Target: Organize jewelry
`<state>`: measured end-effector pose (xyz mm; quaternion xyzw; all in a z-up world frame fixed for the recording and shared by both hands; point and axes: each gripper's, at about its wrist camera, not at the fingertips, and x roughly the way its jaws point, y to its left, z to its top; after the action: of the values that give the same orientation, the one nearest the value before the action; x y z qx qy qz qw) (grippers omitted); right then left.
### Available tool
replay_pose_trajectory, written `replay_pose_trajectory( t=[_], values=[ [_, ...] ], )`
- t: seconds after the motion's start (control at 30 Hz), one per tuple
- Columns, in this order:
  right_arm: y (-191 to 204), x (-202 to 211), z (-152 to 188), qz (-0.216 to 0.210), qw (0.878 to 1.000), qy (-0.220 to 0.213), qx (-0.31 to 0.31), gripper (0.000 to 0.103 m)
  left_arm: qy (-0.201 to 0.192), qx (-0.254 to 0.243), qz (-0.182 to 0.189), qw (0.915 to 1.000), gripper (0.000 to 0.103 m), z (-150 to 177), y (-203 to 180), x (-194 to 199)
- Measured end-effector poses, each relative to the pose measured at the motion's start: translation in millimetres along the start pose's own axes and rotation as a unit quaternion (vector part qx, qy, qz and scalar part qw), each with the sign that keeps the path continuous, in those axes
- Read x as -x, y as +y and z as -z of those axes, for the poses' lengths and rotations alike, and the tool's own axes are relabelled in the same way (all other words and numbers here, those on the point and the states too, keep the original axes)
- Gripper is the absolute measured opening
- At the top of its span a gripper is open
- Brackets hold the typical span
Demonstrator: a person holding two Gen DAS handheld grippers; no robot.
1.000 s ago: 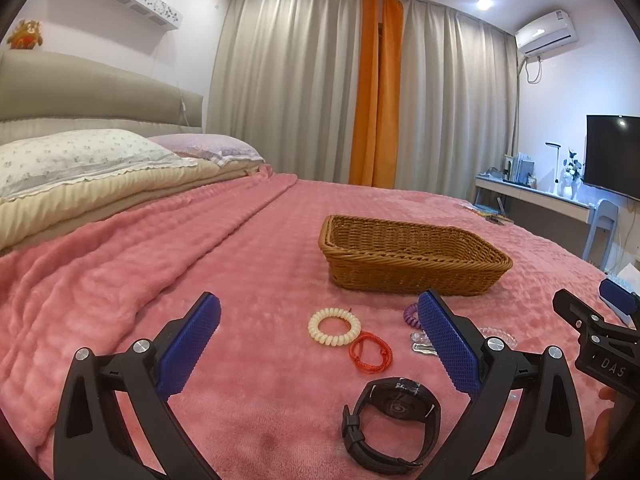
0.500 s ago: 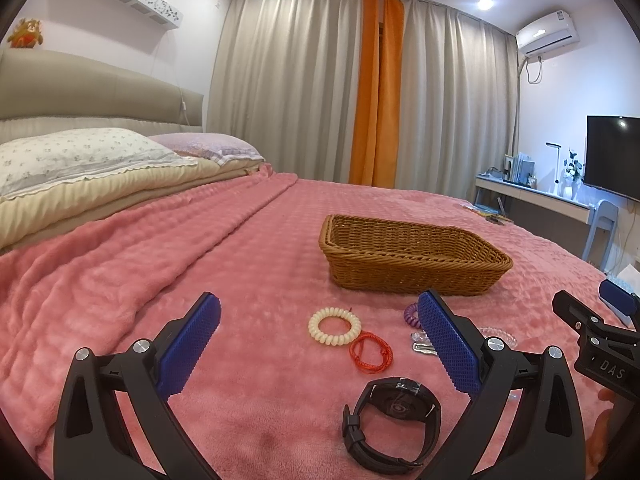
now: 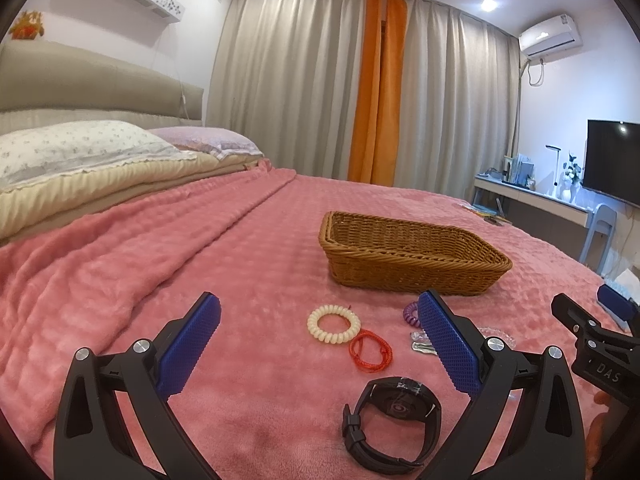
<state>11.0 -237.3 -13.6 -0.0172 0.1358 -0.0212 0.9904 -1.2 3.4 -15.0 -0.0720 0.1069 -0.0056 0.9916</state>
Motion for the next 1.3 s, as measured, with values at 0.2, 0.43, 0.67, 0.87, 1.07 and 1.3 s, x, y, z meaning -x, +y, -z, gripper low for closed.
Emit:
replay_pose_trajectory(
  t=[0.2, 0.43, 0.67, 0.87, 1.07, 1.3],
  values=[
    [-5.4, -5.9, -1.3, 0.003, 1.000, 0.011, -0.016, 0.095, 0.009, 0.068, 0.038, 0.9969, 0.096, -3.4, 12.7, -5.8],
    [-16.7, -19.2, -9.1, -0.020, 0.998, 0.056, -0.033, 0.083, 0.124, 0.059, 0.069, 0.9882, 0.095, 1.2, 16.5, -3.3],
    [-35.0, -35.6, -33.8, -0.039, 0.993, 0.103, -0.031, 0.063, 0.236, 0.012, 0.084, 0.9682, 0.080, 2.2, 12.2, -9.7],
    [-43.3, -66.4, -40.9, -0.079, 0.981, 0.176, -0.023, 0.037, 0.284, -0.010, 0.104, 0.9532, 0.061, 6.4, 2.9, -19.7],
    [-28.6, -101.4, -18.1, -0.119, 0.962, 0.245, -0.004, 0.026, 0.310, -0.008, 0.104, 0.9450, 0.047, 14.2, 3.2, -32.1],
    [-10.0, -127.5, -0.2, -0.126, 0.948, 0.289, 0.034, 0.025, 0.339, -0.002, 0.111, 0.9342, 0.037, 26.8, 4.6, -45.5]
  ],
)
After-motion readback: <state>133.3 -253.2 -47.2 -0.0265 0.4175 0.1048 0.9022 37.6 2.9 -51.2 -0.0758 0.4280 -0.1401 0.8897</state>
